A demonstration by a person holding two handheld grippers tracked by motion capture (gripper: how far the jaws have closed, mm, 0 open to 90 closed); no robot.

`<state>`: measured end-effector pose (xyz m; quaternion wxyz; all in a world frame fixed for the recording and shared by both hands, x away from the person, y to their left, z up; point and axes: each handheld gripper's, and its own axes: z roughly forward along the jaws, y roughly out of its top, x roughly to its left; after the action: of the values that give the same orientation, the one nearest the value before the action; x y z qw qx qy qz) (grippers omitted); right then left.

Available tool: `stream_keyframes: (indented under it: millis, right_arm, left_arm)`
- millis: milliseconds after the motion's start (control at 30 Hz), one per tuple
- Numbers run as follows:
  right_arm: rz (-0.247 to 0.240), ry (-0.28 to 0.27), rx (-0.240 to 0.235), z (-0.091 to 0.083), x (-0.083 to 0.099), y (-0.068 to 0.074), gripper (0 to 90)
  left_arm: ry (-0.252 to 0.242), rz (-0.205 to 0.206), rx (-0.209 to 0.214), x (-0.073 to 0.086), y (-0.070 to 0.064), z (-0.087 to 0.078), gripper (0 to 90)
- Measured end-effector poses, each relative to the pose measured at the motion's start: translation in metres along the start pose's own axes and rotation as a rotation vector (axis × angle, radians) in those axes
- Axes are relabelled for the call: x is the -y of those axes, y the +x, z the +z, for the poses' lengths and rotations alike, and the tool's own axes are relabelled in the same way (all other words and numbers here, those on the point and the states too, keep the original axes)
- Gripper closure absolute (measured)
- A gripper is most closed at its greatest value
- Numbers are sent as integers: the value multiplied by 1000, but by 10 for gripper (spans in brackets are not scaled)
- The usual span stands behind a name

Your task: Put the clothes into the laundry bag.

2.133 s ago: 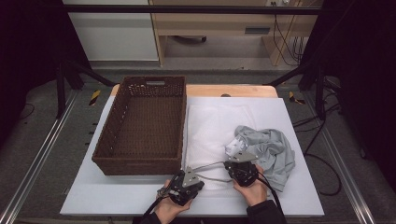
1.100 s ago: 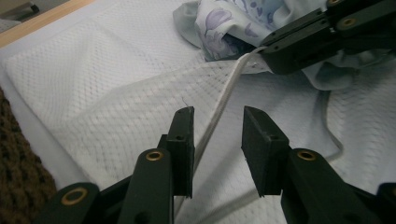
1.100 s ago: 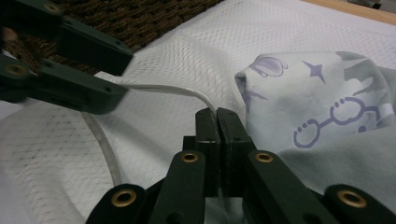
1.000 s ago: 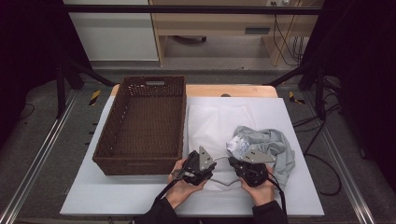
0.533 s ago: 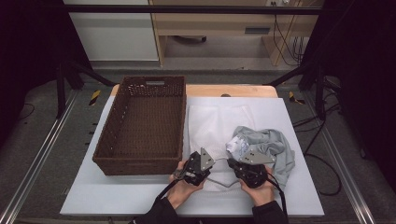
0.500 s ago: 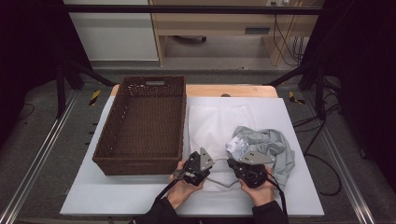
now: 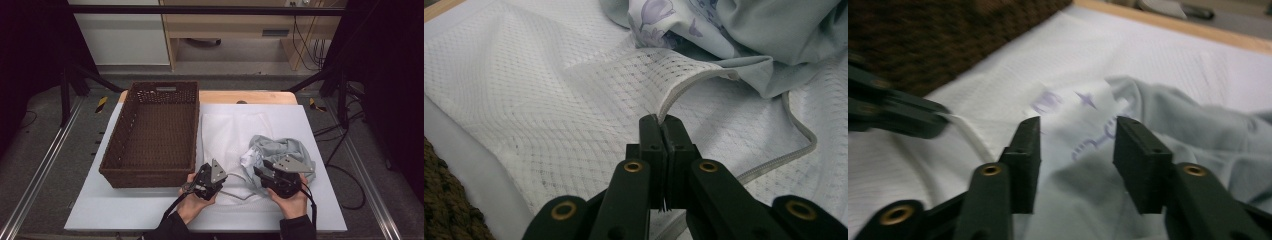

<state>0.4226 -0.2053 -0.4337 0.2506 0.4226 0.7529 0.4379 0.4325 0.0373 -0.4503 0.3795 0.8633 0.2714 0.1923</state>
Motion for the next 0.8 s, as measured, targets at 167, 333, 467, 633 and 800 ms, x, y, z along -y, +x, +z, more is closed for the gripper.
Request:
stream_keyframes:
  millis: [167,333,467,633,800]
  right_arm:
    - [-15,79,86,29,13,1,339]
    - [-69,165,165,49,23,4,387]
    - [-33,176,185,52,23,0,594]
    - [70,171,154,43,20,-12,802]
    - [73,27,116,12,9,-18,809]
  left_arm:
    - [-4,-5,5,0,0,-1,888]
    - [-4,-8,12,-1,-1,-1,888]
    - [-8,-14,15,-2,-1,-4,888]
    - [-19,-29,32,-3,1,-5,888]
    - [-41,-31,21,-9,2,-10,889]
